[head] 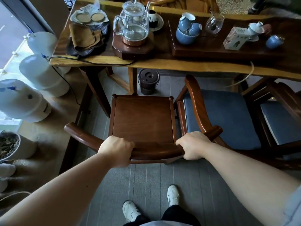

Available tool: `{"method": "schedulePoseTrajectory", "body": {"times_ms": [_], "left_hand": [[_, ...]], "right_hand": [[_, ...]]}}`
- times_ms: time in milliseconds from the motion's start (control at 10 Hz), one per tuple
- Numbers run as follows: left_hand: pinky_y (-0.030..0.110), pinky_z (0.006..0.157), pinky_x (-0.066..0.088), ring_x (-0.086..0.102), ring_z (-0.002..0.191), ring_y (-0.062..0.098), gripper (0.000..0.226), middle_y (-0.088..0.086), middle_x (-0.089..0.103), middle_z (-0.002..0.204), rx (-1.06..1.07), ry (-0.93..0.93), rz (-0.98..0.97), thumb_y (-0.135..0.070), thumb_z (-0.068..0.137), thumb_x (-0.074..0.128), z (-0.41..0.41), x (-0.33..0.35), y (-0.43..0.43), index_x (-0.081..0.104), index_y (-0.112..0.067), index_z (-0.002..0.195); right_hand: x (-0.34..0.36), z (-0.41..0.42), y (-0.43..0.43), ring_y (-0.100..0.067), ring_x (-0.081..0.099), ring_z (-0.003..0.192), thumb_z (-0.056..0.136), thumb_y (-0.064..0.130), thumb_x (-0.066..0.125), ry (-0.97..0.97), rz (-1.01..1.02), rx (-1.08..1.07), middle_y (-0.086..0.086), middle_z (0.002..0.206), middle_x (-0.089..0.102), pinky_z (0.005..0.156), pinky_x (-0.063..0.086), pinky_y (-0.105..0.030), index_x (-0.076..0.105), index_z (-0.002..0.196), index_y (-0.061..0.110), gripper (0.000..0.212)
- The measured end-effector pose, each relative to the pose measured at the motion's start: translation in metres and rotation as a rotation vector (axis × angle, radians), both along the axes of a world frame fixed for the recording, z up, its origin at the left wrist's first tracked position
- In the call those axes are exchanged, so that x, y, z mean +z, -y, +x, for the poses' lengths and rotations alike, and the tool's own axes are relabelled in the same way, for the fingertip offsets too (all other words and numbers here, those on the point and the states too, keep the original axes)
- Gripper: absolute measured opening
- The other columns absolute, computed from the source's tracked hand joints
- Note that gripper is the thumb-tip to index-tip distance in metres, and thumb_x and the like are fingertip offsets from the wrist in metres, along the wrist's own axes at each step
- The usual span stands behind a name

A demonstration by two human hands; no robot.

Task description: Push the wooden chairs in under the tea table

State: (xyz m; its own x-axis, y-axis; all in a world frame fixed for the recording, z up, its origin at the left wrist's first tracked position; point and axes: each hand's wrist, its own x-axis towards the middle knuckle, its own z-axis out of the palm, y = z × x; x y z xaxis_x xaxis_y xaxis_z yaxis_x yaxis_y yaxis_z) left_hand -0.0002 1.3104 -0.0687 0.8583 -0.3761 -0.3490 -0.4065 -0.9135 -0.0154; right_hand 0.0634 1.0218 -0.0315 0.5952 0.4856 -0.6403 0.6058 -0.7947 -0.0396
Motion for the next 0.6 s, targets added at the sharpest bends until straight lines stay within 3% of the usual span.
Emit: {"method": "schedulePoseTrajectory", "body": {"times_ms": [200, 300, 400, 500, 600], "left_hand": [[0.025, 0.042, 0.025, 0.051, 0.045, 0.018, 0.024, -0.007, 0.056, 0.053, 0.026, -0.037, 0.031, -0.039, 0.06, 0.05, -0.001, 0.004, 0.002, 0.054, -0.033, 0.083], [0.025, 0.045, 0.032, 0.05, 0.047, 0.016, 0.027, -0.009, 0.054, 0.054, 0.076, -0.068, 0.054, -0.041, 0.061, 0.046, -0.003, 0.013, 0.007, 0.055, -0.034, 0.085], [0.031, 0.068, 0.046, 0.056, 0.063, 0.012, 0.032, -0.013, 0.058, 0.066, 0.115, -0.152, 0.05, -0.054, 0.067, 0.05, -0.001, 0.025, 0.014, 0.057, -0.033, 0.09], [0.038, 0.08, 0.048, 0.058, 0.084, 0.014, 0.063, -0.011, 0.059, 0.091, 0.17, -0.256, 0.001, -0.082, 0.067, 0.036, 0.002, 0.042, 0.014, 0.052, -0.033, 0.104], [0.042, 0.081, 0.052, 0.056, 0.102, 0.02, 0.071, -0.003, 0.058, 0.113, 0.234, -0.128, -0.095, -0.082, 0.074, 0.021, 0.01, 0.059, 0.017, 0.041, -0.033, 0.122]], "right_hand": [[-0.002, 0.0, 0.003, -0.016, 0.053, 0.066, 0.067, 0.027, 0.06, 0.001, 0.042, 0.014, 0.01, 0.068, 0.053, 0.057, 0.043, -0.03, 0.057, 0.079, 0.031, 0.013], [-0.004, 0.0, 0.006, -0.018, 0.052, 0.067, 0.065, 0.029, 0.063, -0.001, 0.065, 0.024, 0.012, 0.065, 0.047, 0.056, 0.042, -0.03, 0.048, 0.075, 0.032, 0.017], [-0.002, 0.005, 0.005, -0.018, 0.053, 0.074, 0.069, 0.053, 0.066, -0.044, 0.103, 0.047, 0.013, 0.074, 0.053, 0.063, 0.047, -0.034, 0.052, 0.089, 0.036, 0.03], [0.0, 0.015, 0.008, -0.016, 0.056, 0.098, 0.065, 0.087, 0.045, -0.178, 0.168, 0.002, 0.011, 0.113, 0.06, 0.074, 0.046, -0.037, 0.046, 0.12, 0.038, 0.073], [0.008, 0.028, 0.002, -0.019, 0.046, 0.123, 0.072, 0.087, 0.036, -0.177, 0.308, -0.036, 0.005, 0.141, 0.046, 0.092, 0.044, -0.043, 0.033, 0.136, 0.04, 0.079]]}}
